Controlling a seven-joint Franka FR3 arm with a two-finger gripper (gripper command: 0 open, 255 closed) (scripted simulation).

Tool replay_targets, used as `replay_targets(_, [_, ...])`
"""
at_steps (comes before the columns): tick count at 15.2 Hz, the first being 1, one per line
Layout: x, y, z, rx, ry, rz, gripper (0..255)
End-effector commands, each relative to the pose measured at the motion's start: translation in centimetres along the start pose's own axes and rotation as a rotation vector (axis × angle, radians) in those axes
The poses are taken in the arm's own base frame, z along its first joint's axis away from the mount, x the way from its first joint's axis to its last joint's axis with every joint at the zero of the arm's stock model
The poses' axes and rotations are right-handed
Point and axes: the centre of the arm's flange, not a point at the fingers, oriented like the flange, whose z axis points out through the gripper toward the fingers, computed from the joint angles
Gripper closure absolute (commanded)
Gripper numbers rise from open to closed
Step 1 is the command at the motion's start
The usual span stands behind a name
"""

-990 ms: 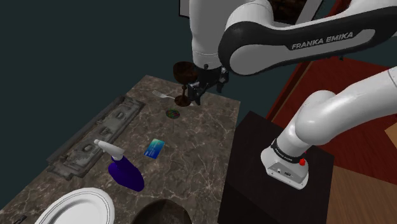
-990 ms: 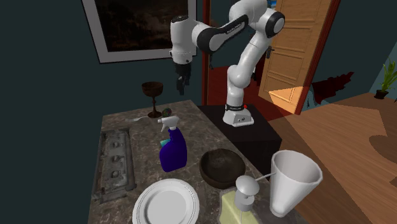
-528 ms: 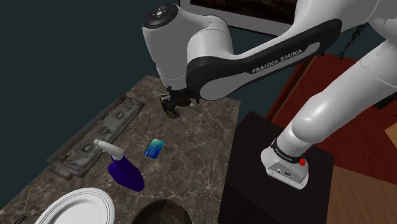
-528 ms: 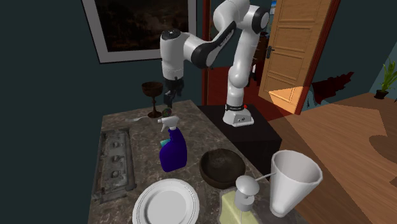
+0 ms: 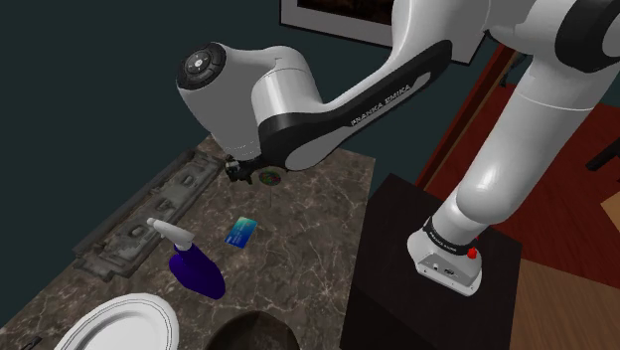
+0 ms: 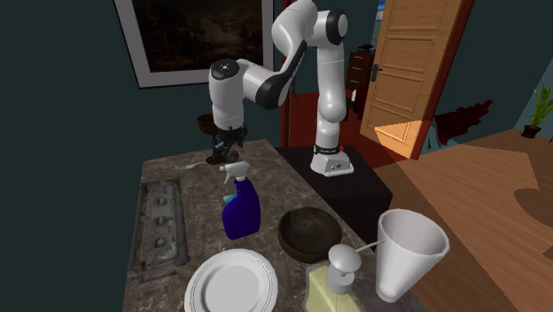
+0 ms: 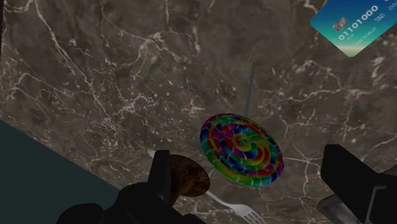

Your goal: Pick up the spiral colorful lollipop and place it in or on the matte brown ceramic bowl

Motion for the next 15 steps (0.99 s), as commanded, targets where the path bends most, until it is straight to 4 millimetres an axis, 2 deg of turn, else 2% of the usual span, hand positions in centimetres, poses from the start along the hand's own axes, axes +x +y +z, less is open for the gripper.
replay_targets(1, [0.0, 0.0, 1.1, 0.0, 0.001, 0.002, 0])
replay_targets(3, [0.0, 0.0, 2.5, 0.0, 0.001, 0.002, 0])
replay_targets(11, [0.0, 0.0, 2.5, 0.0, 0.001, 0.002, 0])
replay_targets(12, [0.0, 0.0, 2.5, 0.0, 0.001, 0.002, 255])
replay_targets(15, [0.0, 0.0, 2.5, 0.0, 0.001, 0.002, 255])
